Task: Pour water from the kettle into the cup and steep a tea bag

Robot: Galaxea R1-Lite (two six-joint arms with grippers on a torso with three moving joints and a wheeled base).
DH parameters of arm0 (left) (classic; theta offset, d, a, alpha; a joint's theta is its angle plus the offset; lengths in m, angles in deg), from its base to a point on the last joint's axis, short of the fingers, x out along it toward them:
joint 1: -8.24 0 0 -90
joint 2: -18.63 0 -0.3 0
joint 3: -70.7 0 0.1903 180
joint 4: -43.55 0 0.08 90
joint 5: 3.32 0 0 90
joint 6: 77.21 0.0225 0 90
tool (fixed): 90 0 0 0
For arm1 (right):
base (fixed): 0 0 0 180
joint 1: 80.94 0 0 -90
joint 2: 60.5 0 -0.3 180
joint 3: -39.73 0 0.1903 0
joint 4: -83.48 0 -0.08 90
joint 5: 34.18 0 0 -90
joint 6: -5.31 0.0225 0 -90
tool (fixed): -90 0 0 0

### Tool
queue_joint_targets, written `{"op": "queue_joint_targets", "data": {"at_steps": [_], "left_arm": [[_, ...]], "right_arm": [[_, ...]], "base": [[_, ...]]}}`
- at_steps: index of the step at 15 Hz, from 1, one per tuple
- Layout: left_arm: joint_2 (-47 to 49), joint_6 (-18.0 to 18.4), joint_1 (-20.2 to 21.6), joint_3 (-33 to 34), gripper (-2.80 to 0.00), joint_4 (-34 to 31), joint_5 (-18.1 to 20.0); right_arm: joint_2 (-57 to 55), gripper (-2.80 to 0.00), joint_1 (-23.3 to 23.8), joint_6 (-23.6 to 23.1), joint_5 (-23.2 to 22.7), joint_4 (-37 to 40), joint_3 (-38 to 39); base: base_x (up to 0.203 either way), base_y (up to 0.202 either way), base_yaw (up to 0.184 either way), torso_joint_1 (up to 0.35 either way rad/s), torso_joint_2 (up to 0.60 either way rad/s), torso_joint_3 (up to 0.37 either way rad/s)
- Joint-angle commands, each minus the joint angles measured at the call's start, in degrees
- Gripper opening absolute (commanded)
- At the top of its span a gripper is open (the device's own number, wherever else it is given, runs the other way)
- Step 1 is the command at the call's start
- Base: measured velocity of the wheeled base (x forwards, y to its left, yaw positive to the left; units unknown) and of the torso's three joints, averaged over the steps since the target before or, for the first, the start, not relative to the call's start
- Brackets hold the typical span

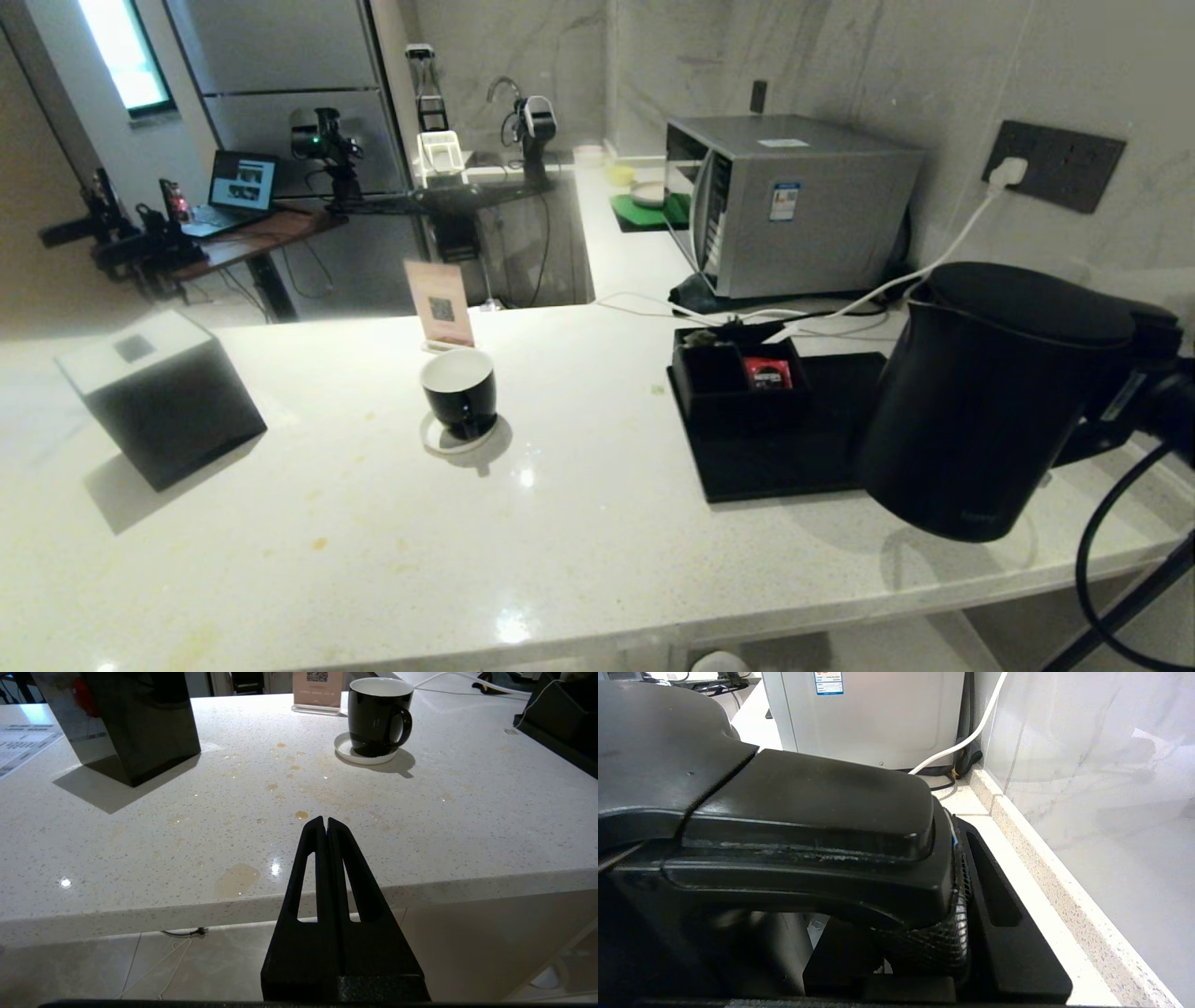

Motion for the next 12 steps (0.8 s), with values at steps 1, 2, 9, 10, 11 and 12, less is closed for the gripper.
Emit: {"op": "queue_joint_targets", "data": {"at_steps": [1,2,9,10,11,12], "left_arm": [[0.08,-0.02,0.00,0.00,-2.80,0.02,-0.05],[0.08,-0.02,0.00,0.00,-2.80,0.02,-0.05],[0.08,-0.02,0.00,0.00,-2.80,0.02,-0.05],[0.08,-0.02,0.00,0.00,-2.80,-0.07,-0.05],[0.08,-0.02,0.00,0.00,-2.80,0.02,-0.14],[0.08,-0.02,0.00,0.00,-2.80,0.02,-0.07]], "right_arm": [[-0.08,-2.80,0.00,0.00,-0.01,-0.41,0.01],[-0.08,-2.80,0.00,0.00,-0.01,-0.37,0.03],[0.01,-2.80,0.00,0.08,-0.01,-0.28,0.12],[0.01,-2.80,0.00,0.00,-0.01,-0.29,0.12],[0.01,-2.80,0.00,0.05,0.08,-0.32,0.12],[0.10,-2.80,0.00,0.04,0.05,-0.34,0.12]], "base": [[0.000,0.000,0.000,0.000,0.00,0.000],[0.000,0.000,0.000,0.000,0.00,0.000],[0.001,0.011,0.000,0.000,0.00,0.000],[0.003,0.139,-0.006,0.001,0.00,0.001],[0.001,0.187,0.000,0.007,0.00,-0.003],[0.000,0.198,0.000,0.002,0.00,0.002]]}}
